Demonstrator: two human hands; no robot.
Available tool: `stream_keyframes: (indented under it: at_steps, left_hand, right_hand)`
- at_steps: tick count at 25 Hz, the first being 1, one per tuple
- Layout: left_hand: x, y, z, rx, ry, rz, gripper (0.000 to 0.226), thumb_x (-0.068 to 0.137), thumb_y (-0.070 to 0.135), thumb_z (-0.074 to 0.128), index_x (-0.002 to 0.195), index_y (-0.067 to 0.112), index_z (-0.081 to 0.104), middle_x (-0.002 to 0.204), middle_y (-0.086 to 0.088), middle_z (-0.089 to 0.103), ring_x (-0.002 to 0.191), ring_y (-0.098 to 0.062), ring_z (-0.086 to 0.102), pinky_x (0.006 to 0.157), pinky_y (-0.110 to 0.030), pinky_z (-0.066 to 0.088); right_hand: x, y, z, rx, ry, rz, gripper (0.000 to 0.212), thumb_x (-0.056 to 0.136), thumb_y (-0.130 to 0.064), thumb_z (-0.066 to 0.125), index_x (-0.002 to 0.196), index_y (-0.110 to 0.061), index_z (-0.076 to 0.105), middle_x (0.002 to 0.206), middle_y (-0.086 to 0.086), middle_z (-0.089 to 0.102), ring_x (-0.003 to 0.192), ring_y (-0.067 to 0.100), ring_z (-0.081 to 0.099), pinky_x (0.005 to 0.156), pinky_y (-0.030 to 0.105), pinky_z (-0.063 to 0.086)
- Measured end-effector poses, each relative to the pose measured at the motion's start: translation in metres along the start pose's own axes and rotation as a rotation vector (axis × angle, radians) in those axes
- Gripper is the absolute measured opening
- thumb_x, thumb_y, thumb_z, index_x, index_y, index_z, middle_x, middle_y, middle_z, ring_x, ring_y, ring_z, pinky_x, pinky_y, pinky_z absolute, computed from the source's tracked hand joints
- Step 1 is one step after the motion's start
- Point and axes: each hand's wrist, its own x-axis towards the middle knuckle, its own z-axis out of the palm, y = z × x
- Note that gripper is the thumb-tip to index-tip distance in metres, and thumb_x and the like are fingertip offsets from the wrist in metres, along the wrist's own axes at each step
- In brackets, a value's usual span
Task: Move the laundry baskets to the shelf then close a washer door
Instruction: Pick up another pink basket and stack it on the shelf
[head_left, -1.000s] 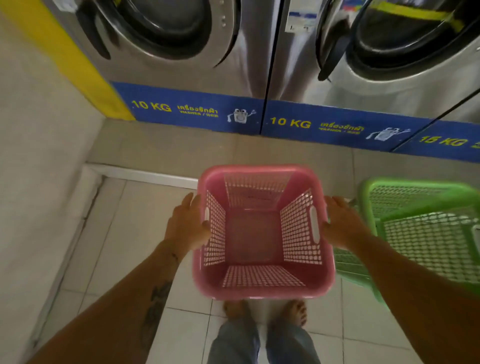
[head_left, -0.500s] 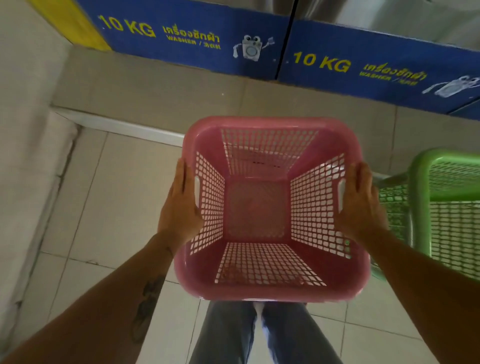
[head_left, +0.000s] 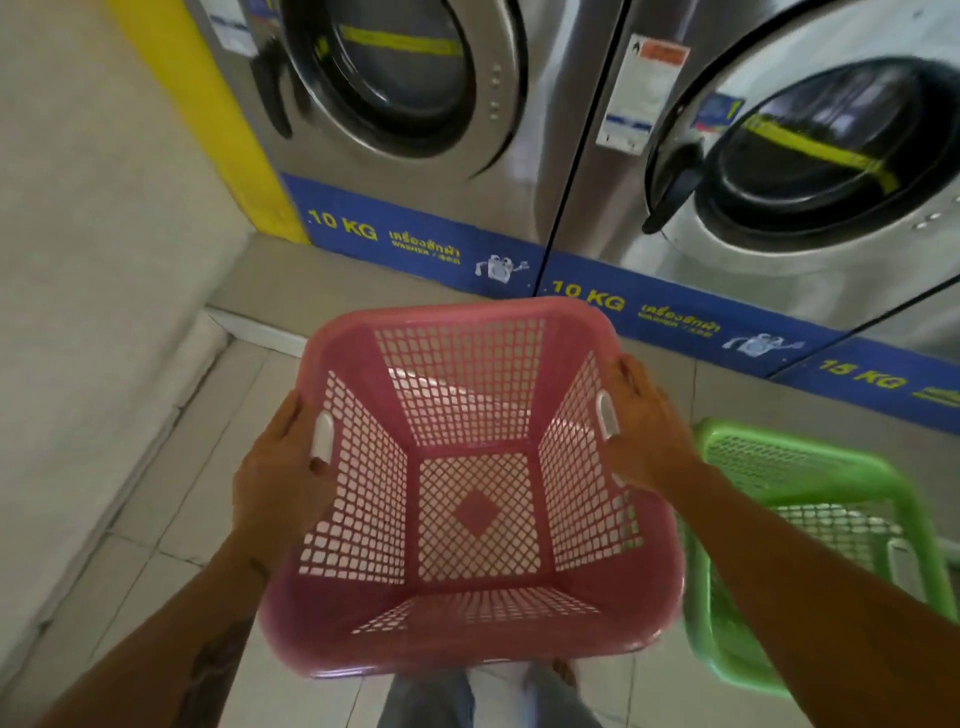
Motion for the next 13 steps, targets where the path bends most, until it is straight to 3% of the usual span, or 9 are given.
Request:
stream_keyframes:
  at_steps: [6,10,13]
  left_hand:
    - [-0.139,0.009,-0.096,0.060,0.164,-0.284,0.077,0.077,0.017,0.059,0.146,0.027,0.028,0.151,0.000,0.039,0.113,-0.032,0.059,0.084,-0.051,0.055]
    - [-0.262,0.003,-0.136,0.080,0.278,-0.468,0.072,0.079,0.019,0.055,0.146,0.028,0.031,0.150,0.001,0.040,0.106,-0.032,0.063,0.079,-0.047,0.057]
    - [-0.366,-0.008,-0.160,0.084,0.382,-0.598,0.070,0.078,0.018,0.052,0.144,0.030,0.033,0.151,0.004,0.038,0.105,-0.031,0.063,0.076,-0.045,0.057]
  right_hand:
    - [-0.051,-0.063,-0.067,-0.020,-0.022,-0.363,0.107,0.066,-0.009,0.070,0.153,-0.015,0.007,0.156,0.001,0.011,0.127,0.038,0.039,0.094,0.044,0.044]
    - [-0.103,-0.116,-0.079,-0.081,-0.022,-0.613,0.104,0.070,-0.011,0.071,0.152,-0.012,0.007,0.155,0.005,0.015,0.125,0.036,0.042,0.083,0.040,0.047]
    - [-0.157,-0.169,-0.074,-0.088,-0.040,-0.770,0.102,0.068,-0.011,0.071,0.151,-0.011,0.011,0.155,0.005,0.016,0.127,0.034,0.041,0.095,0.044,0.047]
